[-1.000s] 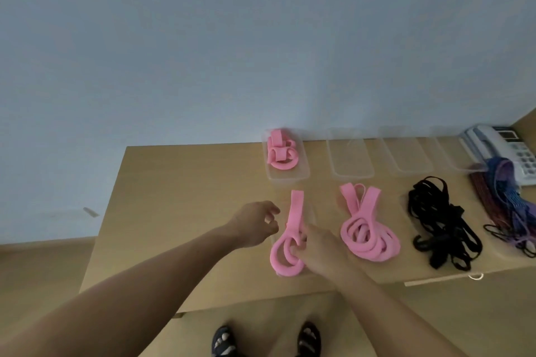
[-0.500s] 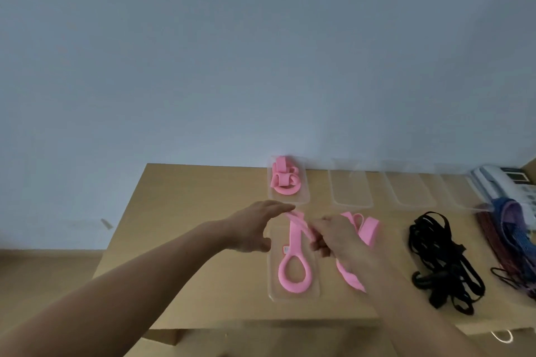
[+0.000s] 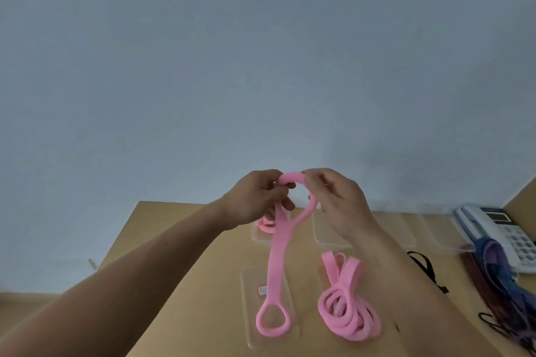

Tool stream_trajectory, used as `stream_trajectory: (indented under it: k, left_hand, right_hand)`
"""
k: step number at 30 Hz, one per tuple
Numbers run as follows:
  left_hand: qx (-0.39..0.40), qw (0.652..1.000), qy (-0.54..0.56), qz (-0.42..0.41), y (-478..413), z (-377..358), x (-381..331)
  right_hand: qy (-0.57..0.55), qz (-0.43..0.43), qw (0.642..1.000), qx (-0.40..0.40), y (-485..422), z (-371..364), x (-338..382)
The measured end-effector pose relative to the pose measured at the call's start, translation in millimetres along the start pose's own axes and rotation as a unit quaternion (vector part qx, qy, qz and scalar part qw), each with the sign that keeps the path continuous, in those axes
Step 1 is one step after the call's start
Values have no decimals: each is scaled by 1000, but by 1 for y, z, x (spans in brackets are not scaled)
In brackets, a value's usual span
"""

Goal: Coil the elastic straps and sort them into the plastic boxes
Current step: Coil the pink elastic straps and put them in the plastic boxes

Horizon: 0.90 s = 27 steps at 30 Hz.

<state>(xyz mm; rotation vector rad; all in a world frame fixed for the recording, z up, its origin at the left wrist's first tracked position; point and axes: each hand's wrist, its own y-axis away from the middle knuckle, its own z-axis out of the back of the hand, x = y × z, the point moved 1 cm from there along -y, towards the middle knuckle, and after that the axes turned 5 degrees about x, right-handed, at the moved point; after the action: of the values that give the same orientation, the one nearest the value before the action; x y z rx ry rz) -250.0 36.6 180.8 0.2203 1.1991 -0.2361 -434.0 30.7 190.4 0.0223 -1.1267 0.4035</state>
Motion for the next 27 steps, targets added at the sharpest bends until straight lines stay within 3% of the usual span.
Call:
stream_trajectory:
  k: [9,12,15,18,22,27]
  left_hand:
    - [51,981,179,57,7,11,-30]
    - [47,979,187,63,8,14,-32]
    - [68,975,203,53,12,18,-33]
    - [85,975,202,40,15,22,-35]
    - [66,986,152,19,15,25,-34]
    - [30,993,115,-5,17,20,-30]
  right_hand:
    - [51,110,991,-54,-11,9,15]
    - [52,136,988,-53,-11,7,17]
    - [-75,67,995,-2,-9,8,15]
    - [-188,-28,980,57,-8,8,14]
    - [-180,-52,979,86,-7,10,13]
    - [-130,9,988,77,-3,13,15]
